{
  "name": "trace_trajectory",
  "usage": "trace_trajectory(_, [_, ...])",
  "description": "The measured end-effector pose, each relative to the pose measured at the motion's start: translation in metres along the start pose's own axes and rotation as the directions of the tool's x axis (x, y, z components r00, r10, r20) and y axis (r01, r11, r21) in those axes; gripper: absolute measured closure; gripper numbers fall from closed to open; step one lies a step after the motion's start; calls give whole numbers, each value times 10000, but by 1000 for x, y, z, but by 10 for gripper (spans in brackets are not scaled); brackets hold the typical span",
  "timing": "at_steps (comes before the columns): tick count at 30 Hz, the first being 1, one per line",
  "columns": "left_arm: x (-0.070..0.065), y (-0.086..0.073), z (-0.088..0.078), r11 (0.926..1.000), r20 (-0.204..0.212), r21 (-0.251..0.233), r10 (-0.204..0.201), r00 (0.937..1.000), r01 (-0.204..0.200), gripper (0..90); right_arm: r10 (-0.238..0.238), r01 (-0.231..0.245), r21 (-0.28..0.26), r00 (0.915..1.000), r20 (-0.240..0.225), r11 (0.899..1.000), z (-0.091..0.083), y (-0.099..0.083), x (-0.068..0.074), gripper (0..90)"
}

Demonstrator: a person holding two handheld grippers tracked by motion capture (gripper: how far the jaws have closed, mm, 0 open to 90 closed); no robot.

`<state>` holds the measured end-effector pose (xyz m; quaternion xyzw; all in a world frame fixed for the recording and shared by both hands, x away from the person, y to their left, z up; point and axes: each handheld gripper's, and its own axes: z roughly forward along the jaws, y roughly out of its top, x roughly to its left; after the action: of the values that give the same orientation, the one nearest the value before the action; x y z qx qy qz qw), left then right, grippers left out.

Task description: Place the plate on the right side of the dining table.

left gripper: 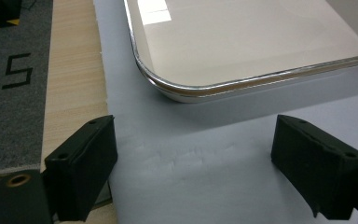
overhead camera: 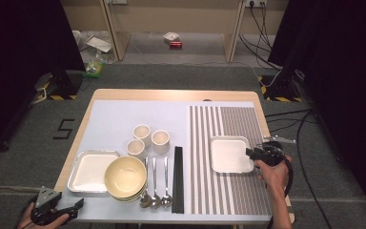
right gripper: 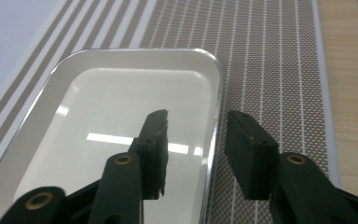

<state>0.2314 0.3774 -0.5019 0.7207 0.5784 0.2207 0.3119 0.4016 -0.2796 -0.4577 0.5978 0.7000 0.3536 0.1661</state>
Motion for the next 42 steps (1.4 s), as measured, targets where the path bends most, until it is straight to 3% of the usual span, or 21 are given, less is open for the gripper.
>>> trace_trajectory(3, [0, 3, 0, 9998, -18, 206, -26, 10000, 26, 130, -368, 368, 45, 9993, -34, 9993, -11, -6, 5, 486])
trace_trajectory(7, [-2, 0, 1, 10000, -150, -21, -89, 9998, 89, 124, -889, 887, 139, 9960, 93, 9960, -19, -17, 9, 429])
trace_trajectory(12, [-2, 0, 1, 10000, -118, -44, -70, 9999, 69, 124, -1017, 1020, 301, 9947, -128, 9943, -25, -29, 13, 406])
trace_trajectory(26, [-2, -1, 1, 9999, -113, -97, -68, 9999, 67, 123, -951, 975, 721, 9948, -357, 9926, -22, -37, 21, 374])
trace_trajectory(34, [-2, -2, 1, 9998, -155, -162, -69, 9999, 66, 123, -1164, 1175, 740, 9930, -193, 9903, -22, -39, 22, 384])
trace_trajectory(35, [-2, -2, 1, 9999, -154, -154, -64, 9999, 62, 122, -984, 993, 812, 9950, -153, 9917, -22, -40, 24, 382])
trace_trajectory(42, [-2, -2, 1, 9999, -148, -143, -51, 9999, 49, 122, -998, 994, 901, 9950, -4, 9910, -22, -42, 28, 349])
